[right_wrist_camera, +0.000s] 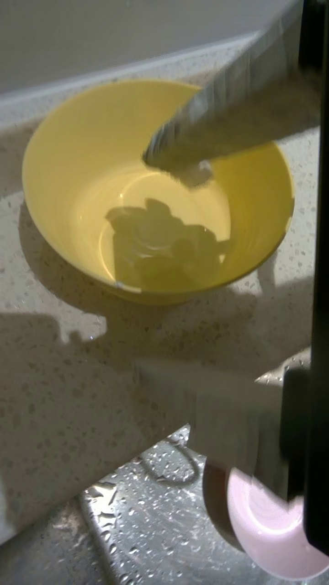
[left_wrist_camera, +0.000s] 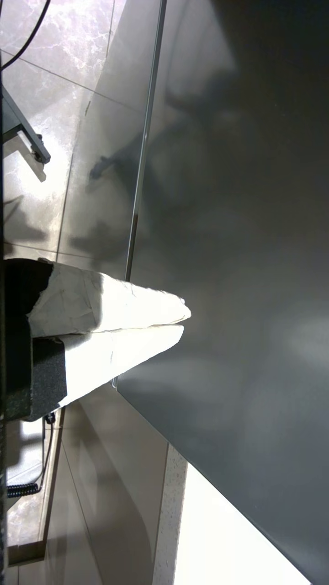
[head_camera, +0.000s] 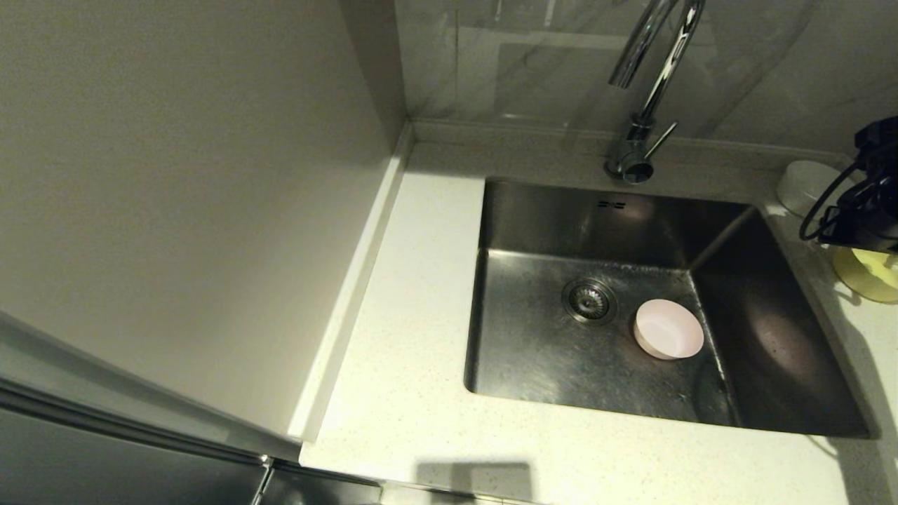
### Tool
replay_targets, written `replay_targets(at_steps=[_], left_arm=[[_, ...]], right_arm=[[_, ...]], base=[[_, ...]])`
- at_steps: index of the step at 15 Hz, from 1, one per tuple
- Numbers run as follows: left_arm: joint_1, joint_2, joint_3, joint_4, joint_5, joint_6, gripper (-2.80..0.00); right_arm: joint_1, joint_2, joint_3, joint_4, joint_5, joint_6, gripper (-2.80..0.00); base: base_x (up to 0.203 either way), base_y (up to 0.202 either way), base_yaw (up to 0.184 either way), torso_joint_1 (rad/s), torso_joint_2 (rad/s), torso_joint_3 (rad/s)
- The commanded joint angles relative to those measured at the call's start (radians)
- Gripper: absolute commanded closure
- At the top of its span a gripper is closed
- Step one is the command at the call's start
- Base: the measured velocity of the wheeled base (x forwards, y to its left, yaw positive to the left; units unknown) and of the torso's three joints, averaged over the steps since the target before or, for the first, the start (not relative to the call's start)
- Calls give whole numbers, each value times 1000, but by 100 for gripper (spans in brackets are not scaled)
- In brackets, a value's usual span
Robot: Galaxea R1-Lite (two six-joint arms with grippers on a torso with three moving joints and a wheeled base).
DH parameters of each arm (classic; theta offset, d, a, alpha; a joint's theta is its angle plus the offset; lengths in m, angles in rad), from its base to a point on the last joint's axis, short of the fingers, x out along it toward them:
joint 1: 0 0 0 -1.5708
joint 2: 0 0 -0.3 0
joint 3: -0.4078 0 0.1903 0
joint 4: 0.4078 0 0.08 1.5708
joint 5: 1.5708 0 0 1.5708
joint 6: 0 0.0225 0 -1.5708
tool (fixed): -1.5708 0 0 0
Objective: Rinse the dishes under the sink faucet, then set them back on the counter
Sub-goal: Put a bowl into the sink
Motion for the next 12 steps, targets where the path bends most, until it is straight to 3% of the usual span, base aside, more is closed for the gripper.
replay_targets(at_steps=[1, 12], left_arm=[[0, -2, 0, 0, 0, -1, 0], [0, -2, 0, 0, 0, -1, 0]], right_arm=[[-3, 5, 0, 3, -1, 4, 0], [53, -68, 21, 16, 19, 18, 0]], base=[[0, 0, 0, 0, 0, 0], [0, 0, 0, 0, 0, 0]])
